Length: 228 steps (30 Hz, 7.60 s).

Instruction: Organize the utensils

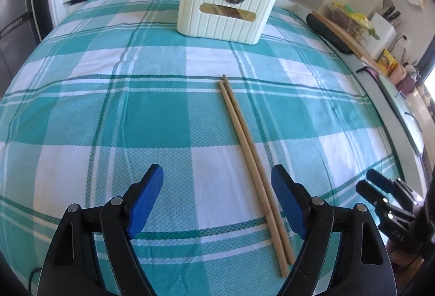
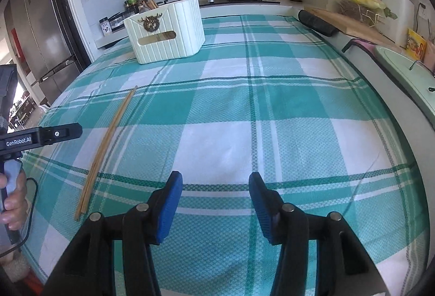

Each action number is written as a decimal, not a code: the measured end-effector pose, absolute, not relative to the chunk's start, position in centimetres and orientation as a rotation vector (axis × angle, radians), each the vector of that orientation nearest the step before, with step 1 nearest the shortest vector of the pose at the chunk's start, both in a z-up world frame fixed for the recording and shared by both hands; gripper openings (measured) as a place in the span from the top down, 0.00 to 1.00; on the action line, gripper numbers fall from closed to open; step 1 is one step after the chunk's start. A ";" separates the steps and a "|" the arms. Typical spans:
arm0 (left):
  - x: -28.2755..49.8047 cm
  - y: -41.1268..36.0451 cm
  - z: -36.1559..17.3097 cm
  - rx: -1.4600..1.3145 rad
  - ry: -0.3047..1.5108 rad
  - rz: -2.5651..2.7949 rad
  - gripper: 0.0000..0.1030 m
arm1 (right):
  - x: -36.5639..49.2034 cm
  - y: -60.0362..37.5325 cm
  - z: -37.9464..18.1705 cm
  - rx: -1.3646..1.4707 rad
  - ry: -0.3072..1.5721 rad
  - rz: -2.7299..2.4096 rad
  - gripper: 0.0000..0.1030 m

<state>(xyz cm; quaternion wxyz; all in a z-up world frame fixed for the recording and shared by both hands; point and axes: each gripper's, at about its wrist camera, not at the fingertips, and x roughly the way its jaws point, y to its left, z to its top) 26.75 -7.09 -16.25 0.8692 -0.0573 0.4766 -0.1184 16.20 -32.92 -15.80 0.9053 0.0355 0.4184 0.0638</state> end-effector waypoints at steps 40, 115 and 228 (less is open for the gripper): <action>26.6 -5.8 -18.0 0.007 0.991 -0.176 0.92 | 19.4 -23.1 -15.0 -0.038 0.931 0.448 0.50; 36.2 -5.9 -18.1 0.163 1.126 -0.285 0.80 | 33.2 -31.7 -16.9 -0.151 1.137 0.206 0.85; 19.9 -4.7 3.8 -0.010 0.521 0.013 0.00 | 14.7 -24.1 5.6 -0.058 0.476 0.181 0.00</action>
